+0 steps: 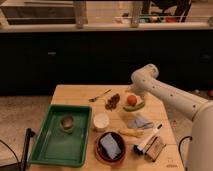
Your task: Place apple in paper cup
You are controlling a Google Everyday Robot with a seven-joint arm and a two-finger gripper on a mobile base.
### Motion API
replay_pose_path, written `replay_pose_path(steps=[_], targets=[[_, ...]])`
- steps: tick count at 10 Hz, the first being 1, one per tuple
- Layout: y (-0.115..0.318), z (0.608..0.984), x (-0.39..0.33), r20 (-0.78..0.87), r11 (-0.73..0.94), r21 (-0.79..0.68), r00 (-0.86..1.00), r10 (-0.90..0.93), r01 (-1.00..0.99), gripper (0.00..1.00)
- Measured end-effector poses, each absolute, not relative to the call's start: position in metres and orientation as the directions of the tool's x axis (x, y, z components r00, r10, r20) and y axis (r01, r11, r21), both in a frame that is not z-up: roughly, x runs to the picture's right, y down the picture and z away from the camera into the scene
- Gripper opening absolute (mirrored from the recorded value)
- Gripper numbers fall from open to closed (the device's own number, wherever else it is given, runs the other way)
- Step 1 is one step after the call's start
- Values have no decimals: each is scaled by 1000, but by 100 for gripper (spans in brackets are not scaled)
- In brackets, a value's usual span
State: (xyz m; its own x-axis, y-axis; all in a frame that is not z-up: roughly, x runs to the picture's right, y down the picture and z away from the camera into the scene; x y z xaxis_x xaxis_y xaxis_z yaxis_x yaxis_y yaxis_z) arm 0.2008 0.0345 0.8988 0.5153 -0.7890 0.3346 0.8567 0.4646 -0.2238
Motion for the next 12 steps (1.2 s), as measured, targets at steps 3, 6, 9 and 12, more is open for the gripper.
replay_pose_path(steps=[3, 6, 9, 12], targets=[[38, 905, 191, 370, 421, -205, 468, -802, 884, 80], [42, 910, 187, 388, 400, -188, 442, -809, 897, 80], [43, 916, 179, 402, 386, -151, 413, -817, 910, 80], [43, 921, 174, 409, 380, -132, 399, -821, 916, 80]])
